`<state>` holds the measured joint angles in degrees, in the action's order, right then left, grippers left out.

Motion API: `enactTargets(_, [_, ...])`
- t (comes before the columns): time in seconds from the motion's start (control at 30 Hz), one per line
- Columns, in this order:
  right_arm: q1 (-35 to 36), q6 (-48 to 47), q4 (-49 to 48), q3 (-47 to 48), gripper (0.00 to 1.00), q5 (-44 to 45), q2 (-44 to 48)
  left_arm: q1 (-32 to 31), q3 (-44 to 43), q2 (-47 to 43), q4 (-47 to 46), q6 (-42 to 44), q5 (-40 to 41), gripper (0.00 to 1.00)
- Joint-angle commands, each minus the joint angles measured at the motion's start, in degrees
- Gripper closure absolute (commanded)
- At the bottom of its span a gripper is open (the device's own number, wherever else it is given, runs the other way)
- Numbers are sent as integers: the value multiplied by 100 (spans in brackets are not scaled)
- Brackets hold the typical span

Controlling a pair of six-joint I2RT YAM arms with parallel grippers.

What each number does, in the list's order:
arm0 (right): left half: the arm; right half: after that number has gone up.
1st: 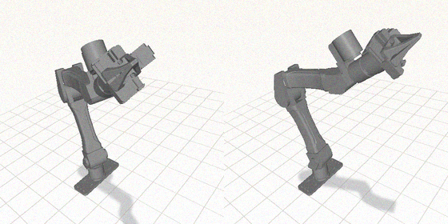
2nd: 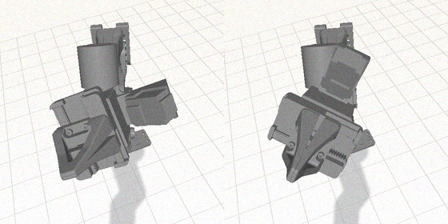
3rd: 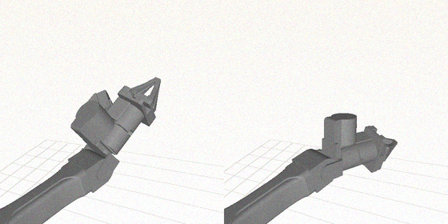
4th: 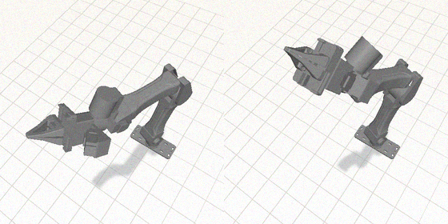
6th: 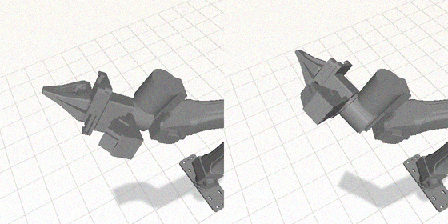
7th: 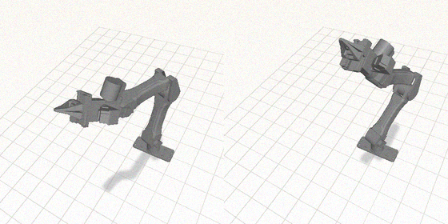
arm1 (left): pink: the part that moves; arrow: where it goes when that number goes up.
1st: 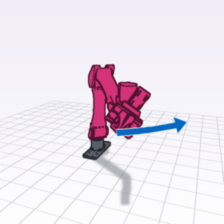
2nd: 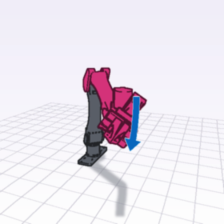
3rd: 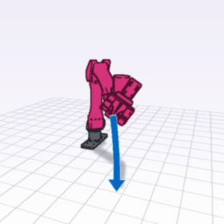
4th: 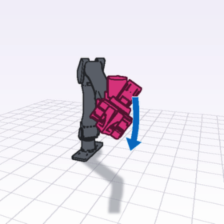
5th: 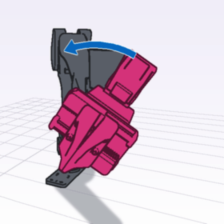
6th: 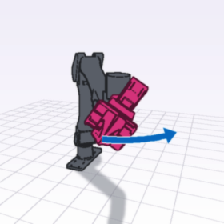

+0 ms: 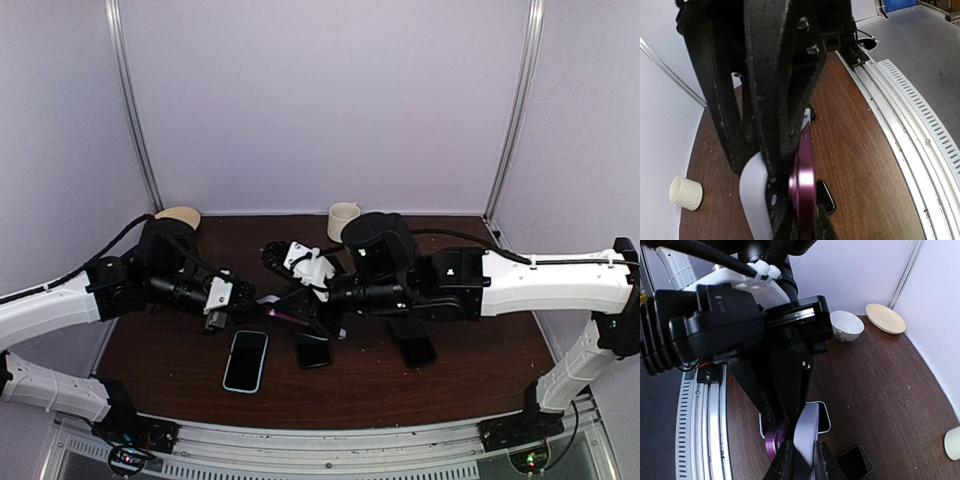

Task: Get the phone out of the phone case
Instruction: Remove the phone case from the phone.

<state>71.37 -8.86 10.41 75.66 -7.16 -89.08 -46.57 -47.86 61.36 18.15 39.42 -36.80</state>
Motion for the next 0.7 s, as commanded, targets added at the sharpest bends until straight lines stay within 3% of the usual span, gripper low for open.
enactTargets(0.0, [52,-65,396,92,87,186,-226,-27,-50,-277,-653,80,-294,100])
enactTargets(0.17, [93,-128,535,240,87,230,-384,-28,-24,-323,-643,144,-331,100])
enactTargets(0.43, [122,-172,623,402,77,193,-526,-28,-10,-361,-620,191,-366,100])
enactTargets(0.67, [131,-213,700,558,76,194,-687,-25,13,-395,-620,220,-418,100])
